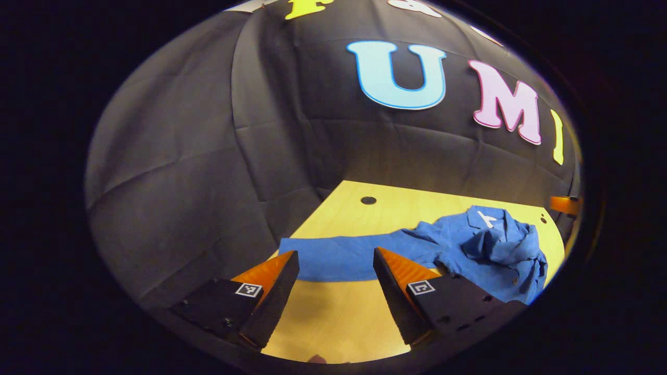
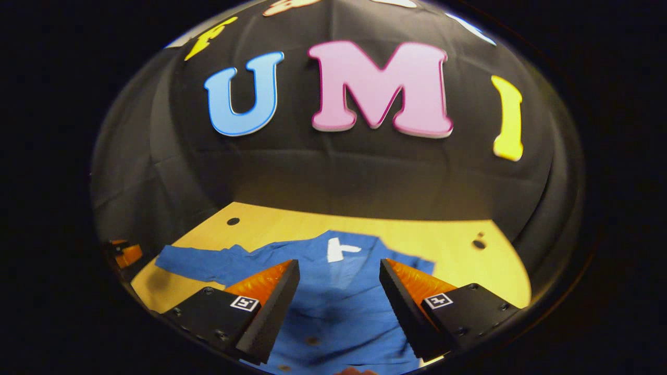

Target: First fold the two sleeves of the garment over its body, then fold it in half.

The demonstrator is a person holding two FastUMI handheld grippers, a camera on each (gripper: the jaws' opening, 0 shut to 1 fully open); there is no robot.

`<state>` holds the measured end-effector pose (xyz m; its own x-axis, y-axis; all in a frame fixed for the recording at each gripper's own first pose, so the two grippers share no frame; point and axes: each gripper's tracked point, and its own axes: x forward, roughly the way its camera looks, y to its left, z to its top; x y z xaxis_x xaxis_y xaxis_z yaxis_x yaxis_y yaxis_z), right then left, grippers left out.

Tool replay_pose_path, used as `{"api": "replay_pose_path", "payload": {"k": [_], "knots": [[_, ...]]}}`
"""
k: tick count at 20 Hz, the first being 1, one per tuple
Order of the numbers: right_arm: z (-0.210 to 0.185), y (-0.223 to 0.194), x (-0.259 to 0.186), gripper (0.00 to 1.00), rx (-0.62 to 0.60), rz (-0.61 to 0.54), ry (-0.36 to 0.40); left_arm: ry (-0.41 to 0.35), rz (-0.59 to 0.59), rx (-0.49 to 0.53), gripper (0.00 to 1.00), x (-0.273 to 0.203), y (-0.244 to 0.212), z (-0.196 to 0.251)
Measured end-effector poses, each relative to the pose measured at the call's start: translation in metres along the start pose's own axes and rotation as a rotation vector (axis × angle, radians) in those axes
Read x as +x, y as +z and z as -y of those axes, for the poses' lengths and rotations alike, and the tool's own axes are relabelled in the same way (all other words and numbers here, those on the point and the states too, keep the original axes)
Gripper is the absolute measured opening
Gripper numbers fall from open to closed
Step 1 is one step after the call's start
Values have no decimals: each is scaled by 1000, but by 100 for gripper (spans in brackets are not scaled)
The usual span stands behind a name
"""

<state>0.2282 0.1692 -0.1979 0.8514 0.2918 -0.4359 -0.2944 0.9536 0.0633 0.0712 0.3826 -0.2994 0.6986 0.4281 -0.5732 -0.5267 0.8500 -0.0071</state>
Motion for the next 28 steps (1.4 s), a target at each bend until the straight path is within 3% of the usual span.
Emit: {"api": "replay_pose_path", "payload": {"k": [4,10,12,15,19,20,21,22,23,24,25,26,28], "knots": [[68,52,-93,98,-139,133,-111,54,-54,-110,84,41,-5,-41],[157,39,-218,96,-152,76,-405,133,-217,-47,84,118,-44,-84],[178,37,-240,96,-187,57,-472,130,-255,-11,84,131,-51,-87],[213,42,-270,96,-123,49,-579,118,-356,23,84,147,-73,-88],[247,49,-297,96,-77,71,-672,73,-296,-71,82,150,-69,-87],[252,52,-300,92,-74,71,-684,61,-302,-78,84,149,-73,-87],[256,56,-302,96,-63,74,-692,35,-306,-47,81,153,-75,-86],[259,59,-303,96,-47,78,-696,10,-312,-18,65,153,-73,-81],[264,63,-305,96,-35,84,-701,-18,-328,14,57,151,-74,-75],[268,64,-306,96,-32,86,-707,-32,-334,38,35,151,-72,-72],[273,66,-308,96,-41,87,-714,-36,-339,38,21,153,-71,-69],[277,66,-309,96,-57,79,-723,-22,-344,29,10,154,-71,-70],[282,67,-310,96,-81,65,-724,-10,-353,12,0,155,-69,-69]]}}
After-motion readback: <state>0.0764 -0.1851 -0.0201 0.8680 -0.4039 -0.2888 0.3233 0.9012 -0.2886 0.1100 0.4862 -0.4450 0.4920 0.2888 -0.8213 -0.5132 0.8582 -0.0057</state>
